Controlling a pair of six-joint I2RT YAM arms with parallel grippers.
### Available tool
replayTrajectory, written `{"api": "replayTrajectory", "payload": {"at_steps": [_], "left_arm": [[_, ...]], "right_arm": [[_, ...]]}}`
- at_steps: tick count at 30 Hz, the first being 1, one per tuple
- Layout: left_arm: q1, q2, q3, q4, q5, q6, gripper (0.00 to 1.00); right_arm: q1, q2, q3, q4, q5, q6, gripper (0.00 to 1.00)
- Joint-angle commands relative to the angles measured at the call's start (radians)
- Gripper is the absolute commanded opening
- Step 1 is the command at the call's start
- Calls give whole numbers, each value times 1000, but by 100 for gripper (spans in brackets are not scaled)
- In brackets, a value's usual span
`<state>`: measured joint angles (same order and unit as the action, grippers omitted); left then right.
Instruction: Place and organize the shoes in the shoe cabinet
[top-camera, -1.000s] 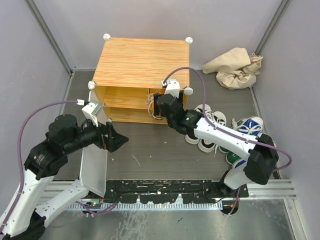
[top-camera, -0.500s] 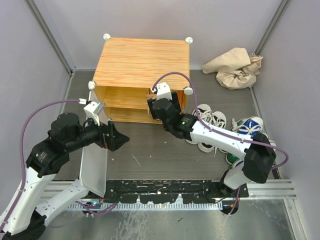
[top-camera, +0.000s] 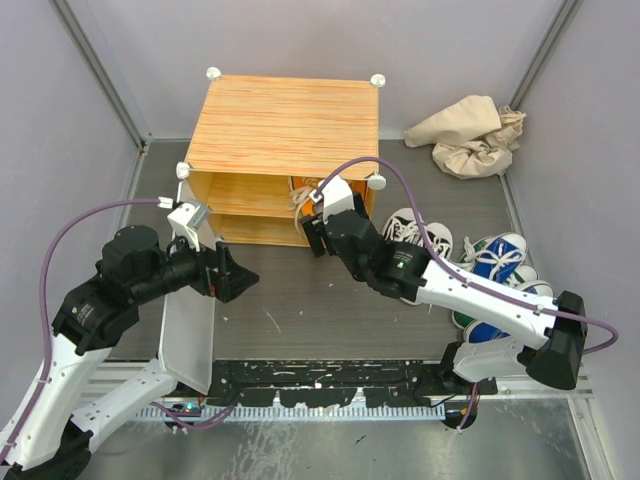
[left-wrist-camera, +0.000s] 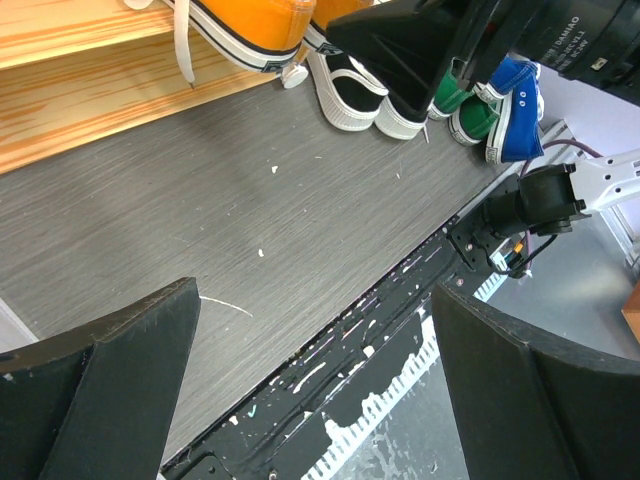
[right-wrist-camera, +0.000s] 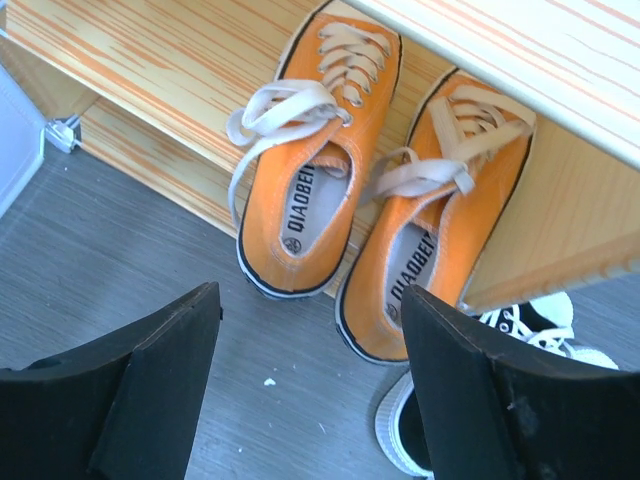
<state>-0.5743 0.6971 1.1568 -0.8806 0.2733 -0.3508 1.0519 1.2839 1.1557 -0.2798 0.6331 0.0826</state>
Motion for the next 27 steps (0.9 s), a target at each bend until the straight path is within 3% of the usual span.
{"api": "replayTrajectory", "payload": {"at_steps": [1,8,22,25,27], "left_arm": [[-2,-7,4,52,7,9,100],[-2,-12,-7,52,6,4,100],[-2,-32,-16,43,0,22,100],[-2,-38,-20,44,2,21,100],[-2,-42,-22,43,3,21,100]], "right_arm": [[-2,-50,28,-102,17,70,77],[-2,-60,-4,-135,118,260,72],[-3,14,-105,81,323,280,64],[-1,29,-109,104,358,275,54],[-4,36,-107,109,374,275,36]]}}
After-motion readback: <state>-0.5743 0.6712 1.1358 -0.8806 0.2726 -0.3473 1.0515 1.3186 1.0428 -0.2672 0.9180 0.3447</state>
